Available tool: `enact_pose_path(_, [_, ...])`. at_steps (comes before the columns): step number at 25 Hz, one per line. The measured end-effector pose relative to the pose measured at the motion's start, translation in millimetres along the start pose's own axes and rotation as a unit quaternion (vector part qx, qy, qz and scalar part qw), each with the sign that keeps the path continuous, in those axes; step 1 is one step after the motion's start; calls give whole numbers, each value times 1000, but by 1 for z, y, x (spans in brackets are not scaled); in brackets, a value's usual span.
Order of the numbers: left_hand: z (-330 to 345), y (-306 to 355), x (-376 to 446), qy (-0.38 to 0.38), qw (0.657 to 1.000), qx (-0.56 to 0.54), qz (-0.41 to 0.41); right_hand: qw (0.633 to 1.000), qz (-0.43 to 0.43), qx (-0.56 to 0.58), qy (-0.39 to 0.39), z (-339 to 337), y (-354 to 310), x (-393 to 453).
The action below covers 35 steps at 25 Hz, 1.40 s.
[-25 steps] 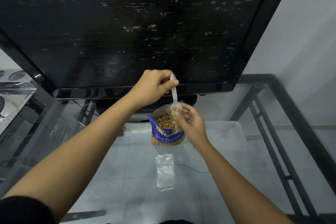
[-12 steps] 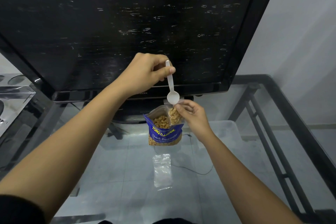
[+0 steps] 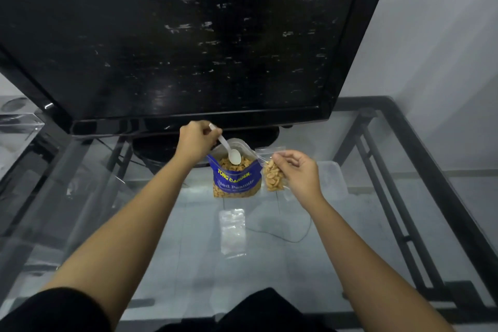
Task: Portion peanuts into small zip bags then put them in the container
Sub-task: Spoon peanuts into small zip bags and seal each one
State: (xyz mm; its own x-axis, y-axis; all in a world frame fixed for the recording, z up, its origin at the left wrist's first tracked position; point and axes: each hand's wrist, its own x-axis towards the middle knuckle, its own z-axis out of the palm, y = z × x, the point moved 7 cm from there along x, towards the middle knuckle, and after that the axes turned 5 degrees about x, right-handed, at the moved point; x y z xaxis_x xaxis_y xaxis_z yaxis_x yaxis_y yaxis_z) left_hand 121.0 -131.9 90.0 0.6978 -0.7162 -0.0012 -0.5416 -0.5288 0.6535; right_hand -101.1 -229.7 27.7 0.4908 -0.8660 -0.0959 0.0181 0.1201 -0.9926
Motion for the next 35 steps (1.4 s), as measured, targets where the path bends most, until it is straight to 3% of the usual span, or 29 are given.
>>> enact_pose_path(5, [16, -53, -15, 100, 988, -18, -113, 995, 62, -65, 43, -36, 64, -27])
enact_pose_path(9, [25, -87, -75, 220, 950, -133, -177, 982, 121, -118, 78, -63, 109, -43])
enact_pose_path(11, [53, -104, -102, 163, 963, -103, -191, 974, 145, -145, 91, -77, 126, -48])
enact_pose_path(13, [86, -112, -114, 50, 990, -25, -128, 967, 148, -187, 87, -87, 134, -49])
enact_pose_path(16, [125, -112, -116, -71, 994, 86, -22, 951, 141, -267, 64, -92, 140, -48])
enact_pose_path(23, [143, -112, -111, -68, 967, 244, 40, 921, 86, -372, 69, -92, 135, -53])
enact_pose_path(27, [142, -113, -113, -69, 961, 262, 51, 872, 2, -480, 97, -87, 114, -63])
enact_pose_path(31, [145, -113, -112, -109, 947, 293, 73, 881, -49, -467, 60, -67, 105, -76])
enact_pose_path(35, [145, -105, -113, -124, 925, 346, 99, 904, -47, -425, -15, -39, 107, -83])
